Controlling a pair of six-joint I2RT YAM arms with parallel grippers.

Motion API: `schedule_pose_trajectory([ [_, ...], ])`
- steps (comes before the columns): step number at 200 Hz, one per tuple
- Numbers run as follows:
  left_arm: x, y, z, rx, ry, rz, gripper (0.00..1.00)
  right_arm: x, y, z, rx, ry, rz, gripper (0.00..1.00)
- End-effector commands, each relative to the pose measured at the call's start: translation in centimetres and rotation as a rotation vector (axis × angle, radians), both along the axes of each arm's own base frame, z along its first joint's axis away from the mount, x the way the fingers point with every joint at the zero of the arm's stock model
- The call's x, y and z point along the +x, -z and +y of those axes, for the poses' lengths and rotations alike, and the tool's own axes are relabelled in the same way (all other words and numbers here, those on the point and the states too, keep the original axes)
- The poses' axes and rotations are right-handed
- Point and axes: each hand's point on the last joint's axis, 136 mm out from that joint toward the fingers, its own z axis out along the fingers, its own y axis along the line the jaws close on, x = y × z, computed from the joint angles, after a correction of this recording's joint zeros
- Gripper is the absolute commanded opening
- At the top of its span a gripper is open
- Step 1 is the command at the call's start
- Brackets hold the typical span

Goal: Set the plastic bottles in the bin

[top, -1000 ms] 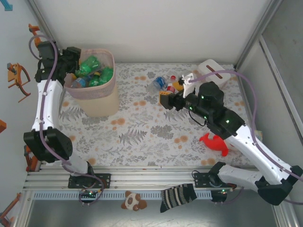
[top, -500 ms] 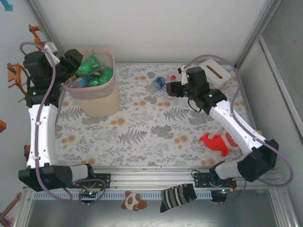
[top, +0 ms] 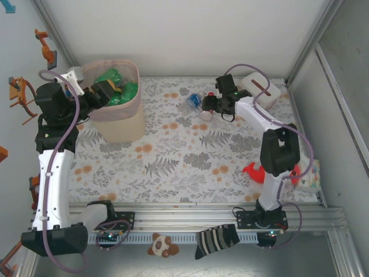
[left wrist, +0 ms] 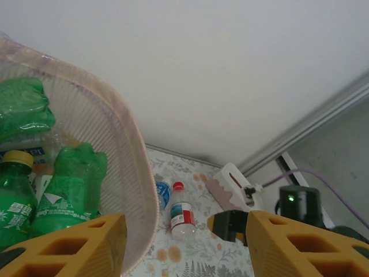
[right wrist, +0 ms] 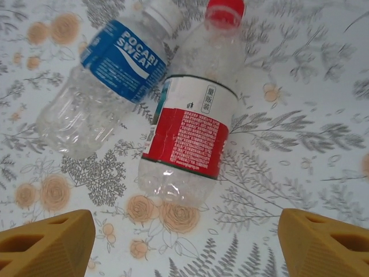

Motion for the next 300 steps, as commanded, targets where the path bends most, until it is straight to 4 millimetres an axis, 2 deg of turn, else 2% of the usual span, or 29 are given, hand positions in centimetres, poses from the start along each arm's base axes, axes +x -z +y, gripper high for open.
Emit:
schedule_pose_trajectory([
  [1, -0.9, 0.0, -0.6, 0.073, 0.026, -0.029, 0.58, 1.5, 0.5, 0.5, 0.046, 0.060, 0.028, 0.84],
  [34, -1.2, 0.9, -1.2, 0.094, 0.050, 0.006, 0.60, 3.5, 2.8, 0.9, 0.059, 0.102, 0.059, 0.86],
  [70, -1.2, 1.8, -1.7, 0.108, 0.060, 0.030, 0.59, 4.8, 5.8, 1.0, 0.057, 0.131, 0.111, 0.86],
  [118, -1.2, 2.5, -2.1, 0.111, 0.083, 0.054, 0.61, 4.9, 9.3, 1.1, 0.052, 0.138, 0.173, 0.81],
  [151, -1.1, 2.6, -2.0, 0.107, 0.074, 0.060, 0.61, 4.4, 10.0, 1.0, 0.060, 0.149, 0.179, 0.76],
  [191, -0.9, 2.8, -2.0, 0.089, 0.068, 0.071, 0.61, 3.7, 8.8, 0.3, 0.052, 0.158, 0.152, 0.68],
  [246, -0.6, 2.5, -2.7, 0.055, 0.093, 0.069, 0.61, 2.3, 5.3, -0.5, 0.058, 0.159, 0.090, 0.59],
  [266, -0.6, 1.9, -2.9, 0.043, 0.098, 0.054, 0.61, 1.2, 3.0, -1.0, 0.065, 0.155, 0.051, 0.58],
  [300, -1.0, 0.2, -4.0, 0.008, 0.162, -0.002, 0.61, -1.5, -2.6, -1.0, 0.115, 0.094, -0.068, 0.57],
])
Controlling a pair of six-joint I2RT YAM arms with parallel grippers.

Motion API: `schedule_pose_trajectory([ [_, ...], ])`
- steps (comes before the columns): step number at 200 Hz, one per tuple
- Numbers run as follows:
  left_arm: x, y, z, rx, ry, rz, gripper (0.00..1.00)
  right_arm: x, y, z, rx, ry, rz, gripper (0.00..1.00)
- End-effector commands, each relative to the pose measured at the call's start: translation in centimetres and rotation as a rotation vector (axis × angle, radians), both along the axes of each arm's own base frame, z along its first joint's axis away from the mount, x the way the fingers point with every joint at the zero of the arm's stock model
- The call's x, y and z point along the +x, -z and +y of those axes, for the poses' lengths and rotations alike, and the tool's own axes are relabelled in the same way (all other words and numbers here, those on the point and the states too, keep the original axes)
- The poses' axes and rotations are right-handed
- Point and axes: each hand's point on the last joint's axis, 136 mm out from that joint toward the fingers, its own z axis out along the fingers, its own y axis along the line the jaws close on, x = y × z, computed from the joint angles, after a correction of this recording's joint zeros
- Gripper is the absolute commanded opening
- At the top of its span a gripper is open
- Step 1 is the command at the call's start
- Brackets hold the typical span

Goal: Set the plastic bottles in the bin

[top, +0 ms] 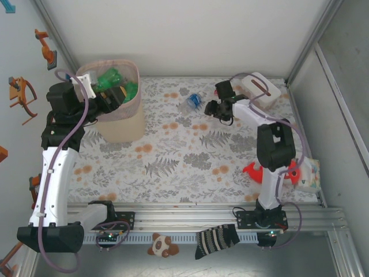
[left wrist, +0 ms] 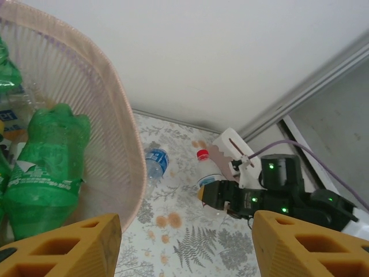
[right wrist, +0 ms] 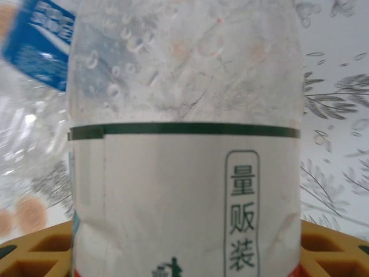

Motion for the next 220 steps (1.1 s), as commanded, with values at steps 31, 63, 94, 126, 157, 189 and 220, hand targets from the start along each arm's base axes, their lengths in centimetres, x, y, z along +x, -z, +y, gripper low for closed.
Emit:
schedule_pose_trajectory([
  [31, -1.0, -4.0, -2.7, -0.081, 0.140, -0.142, 0.62, -3.7, -11.1, 1.4, 0.107, -0.151, -0.293, 0.57],
  [63, -1.5, -5.6, -4.4, -0.117, 0.210, -0.194, 0.61, -6.8, -16.9, 4.1, 0.182, -0.304, -0.455, 0.57],
  [94, -2.1, -6.9, -6.7, -0.135, 0.293, -0.235, 0.63, -10.2, -22.5, 7.1, 0.264, -0.461, -0.626, 0.57],
  [126, -3.4, -8.5, -9.2, -0.164, 0.383, -0.289, 0.66, -13.6, -27.7, 9.2, 0.357, -0.588, -0.788, 0.56],
  [157, -5.3, -10.0, -12.1, -0.185, 0.504, -0.356, 0.72, -17.1, -32.1, 10.9, 0.474, -0.706, -0.927, 0.56],
  [189, -7.8, -11.1, -14.8, -0.192, 0.637, -0.427, 0.76, -20.2, -34.9, 12.3, 0.553, -0.804, -0.979, 0.56],
  [220, -10.0, -11.8, -16.9, -0.192, 0.740, -0.491, 0.81, -23.0, -37.0, 13.4, 0.641, -0.884, -1.022, 0.56],
])
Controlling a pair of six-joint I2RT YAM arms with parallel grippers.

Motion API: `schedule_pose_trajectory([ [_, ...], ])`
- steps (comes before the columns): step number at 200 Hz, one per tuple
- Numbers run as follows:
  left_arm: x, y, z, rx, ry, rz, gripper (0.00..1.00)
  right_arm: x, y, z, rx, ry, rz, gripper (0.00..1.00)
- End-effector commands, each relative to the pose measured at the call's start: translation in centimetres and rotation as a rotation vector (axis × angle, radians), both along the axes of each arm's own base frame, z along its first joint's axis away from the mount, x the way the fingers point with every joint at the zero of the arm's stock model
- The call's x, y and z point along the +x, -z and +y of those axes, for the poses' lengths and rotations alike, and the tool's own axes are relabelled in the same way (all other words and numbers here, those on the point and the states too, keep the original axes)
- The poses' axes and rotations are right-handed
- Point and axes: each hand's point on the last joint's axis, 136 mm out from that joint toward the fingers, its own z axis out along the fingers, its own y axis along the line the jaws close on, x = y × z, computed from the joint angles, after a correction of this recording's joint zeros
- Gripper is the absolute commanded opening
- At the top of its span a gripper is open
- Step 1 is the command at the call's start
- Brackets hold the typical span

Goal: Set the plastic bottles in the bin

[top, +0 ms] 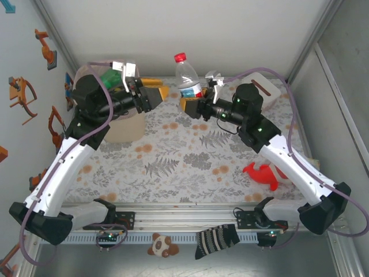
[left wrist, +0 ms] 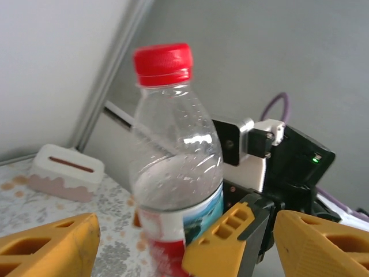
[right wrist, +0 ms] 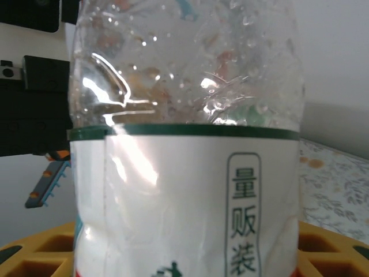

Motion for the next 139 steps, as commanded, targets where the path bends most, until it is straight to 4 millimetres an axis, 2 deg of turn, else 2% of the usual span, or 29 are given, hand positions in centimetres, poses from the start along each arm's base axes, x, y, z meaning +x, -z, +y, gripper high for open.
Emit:
schedule_pose_trajectory([
  [1, -2.5, -2.8, -1.2, -0.036, 0.096, -0.151, 0.81, -3.1, -4.6, 0.4, 0.102, -0.105, -0.113, 0.56],
  [15, -3.2, -3.1, -1.7, -0.044, 0.125, -0.173, 0.82, -3.9, -5.2, 0.7, 0.121, -0.131, -0.121, 0.56],
  [73, -3.9, -3.4, -3.0, -0.045, 0.171, -0.182, 0.80, -6.7, -7.1, 1.3, 0.164, -0.214, -0.159, 0.56],
  [139, -5.3, -4.2, -3.4, -0.072, 0.234, -0.206, 0.73, -8.1, -7.9, 1.4, 0.194, -0.256, -0.166, 0.56],
])
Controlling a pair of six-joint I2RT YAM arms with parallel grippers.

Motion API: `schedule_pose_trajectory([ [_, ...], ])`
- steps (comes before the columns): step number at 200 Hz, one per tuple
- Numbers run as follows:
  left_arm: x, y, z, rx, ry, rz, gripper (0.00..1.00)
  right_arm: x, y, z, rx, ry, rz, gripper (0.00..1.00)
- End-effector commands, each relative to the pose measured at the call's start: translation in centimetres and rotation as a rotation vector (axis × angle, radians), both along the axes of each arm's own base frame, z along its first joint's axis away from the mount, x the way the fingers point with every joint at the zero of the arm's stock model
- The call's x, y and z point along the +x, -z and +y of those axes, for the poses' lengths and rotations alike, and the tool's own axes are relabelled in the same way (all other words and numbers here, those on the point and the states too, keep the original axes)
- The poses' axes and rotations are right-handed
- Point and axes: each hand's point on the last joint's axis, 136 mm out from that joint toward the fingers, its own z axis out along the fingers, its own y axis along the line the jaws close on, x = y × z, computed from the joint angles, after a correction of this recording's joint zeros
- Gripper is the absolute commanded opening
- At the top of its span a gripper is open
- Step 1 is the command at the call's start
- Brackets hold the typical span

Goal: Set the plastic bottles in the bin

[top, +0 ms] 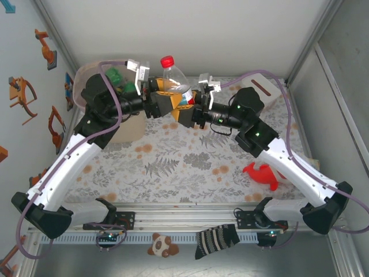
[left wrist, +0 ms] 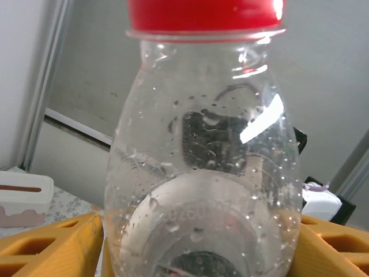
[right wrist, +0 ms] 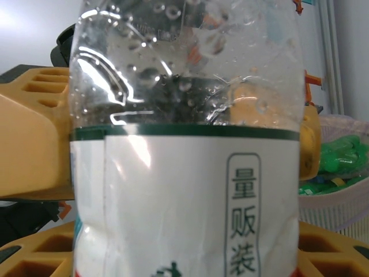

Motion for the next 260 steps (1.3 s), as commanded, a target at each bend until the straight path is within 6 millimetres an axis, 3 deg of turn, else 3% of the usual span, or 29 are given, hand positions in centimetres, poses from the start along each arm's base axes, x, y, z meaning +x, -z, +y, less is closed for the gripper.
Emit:
schedule_pose_trajectory([
  [1, -1.6, -2.4, 0.2, -0.051, 0.050, -0.088, 0.73, -2.3, -3.8, -1.0, 0.088, -0.039, -0.078, 0.56],
  [81, -1.7, -2.7, -0.1, -0.053, 0.069, -0.083, 0.56, -2.9, -4.0, -1.3, 0.091, -0.042, -0.082, 0.57],
  [124, -1.5, -2.5, 0.1, -0.021, 0.038, -0.090, 0.54, -2.5, -3.3, -2.0, 0.054, 0.021, -0.076, 0.79],
  [153, 0.2, -1.4, 1.0, 0.067, -0.079, -0.069, 0.53, -1.8, -2.1, -3.0, 0.006, 0.109, -0.059, 0.84],
  [203, 5.0, 0.6, 6.3, 0.225, -0.363, 0.041, 0.52, -0.4, 0.7, -5.1, -0.109, 0.269, -0.031, 0.84],
  [260, 10.5, 4.9, 16.0, 0.522, -0.759, 0.186, 0.52, 0.1, 1.6, -5.2, -0.156, 0.292, -0.023, 0.84],
])
